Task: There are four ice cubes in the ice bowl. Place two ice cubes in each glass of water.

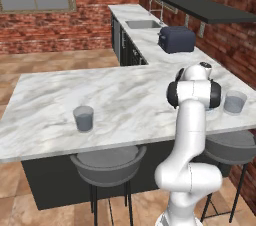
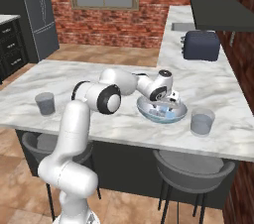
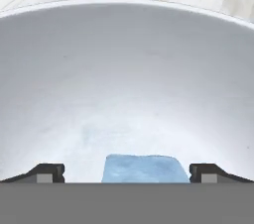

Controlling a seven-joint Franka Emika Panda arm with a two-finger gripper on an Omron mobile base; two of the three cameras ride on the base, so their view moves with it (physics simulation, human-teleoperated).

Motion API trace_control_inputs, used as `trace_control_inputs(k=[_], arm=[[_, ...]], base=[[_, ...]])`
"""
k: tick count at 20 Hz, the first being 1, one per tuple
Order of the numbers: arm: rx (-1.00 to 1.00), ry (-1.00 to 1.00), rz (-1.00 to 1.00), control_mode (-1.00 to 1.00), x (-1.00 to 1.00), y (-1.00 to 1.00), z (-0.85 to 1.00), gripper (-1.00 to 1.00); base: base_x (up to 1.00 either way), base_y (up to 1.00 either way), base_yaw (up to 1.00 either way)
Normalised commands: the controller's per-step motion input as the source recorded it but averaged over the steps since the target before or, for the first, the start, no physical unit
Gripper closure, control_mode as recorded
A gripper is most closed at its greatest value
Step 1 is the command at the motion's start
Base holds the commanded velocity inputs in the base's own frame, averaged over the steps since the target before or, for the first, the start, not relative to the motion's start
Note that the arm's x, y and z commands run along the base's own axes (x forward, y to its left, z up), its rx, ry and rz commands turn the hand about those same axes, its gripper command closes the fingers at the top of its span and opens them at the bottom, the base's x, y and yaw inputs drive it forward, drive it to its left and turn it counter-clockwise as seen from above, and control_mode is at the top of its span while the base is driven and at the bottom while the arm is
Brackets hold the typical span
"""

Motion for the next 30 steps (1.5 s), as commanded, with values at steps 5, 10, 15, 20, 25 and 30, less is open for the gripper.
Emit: trace_control_inputs(k=[5,10,15,20,25,30], arm=[[0.0,0.07,0.0,-1.0,-0.05,-0.06,-0.17,1.0],[0.0,0.18,-0.07,-1.0,-0.29,-0.01,-0.07,1.0],[0.0,0.19,-0.09,-1.0,-0.04,0.0,-0.03,1.0],[0.07,0.02,-0.11,-1.0,0.0,0.0,0.32,1.0],[0.09,-0.15,-0.06,-1.0,-0.34,0.06,0.62,1.0],[0.07,-0.24,-0.15,-1.0,-0.93,0.67,0.35,1.0]], base=[[0.0,0.0,0.0],[0.0,0.0,0.0],[0.0,0.0,0.0],[0.0,0.0,0.0],[0.0,0.0,0.0],[0.0,0.0,0.0]])
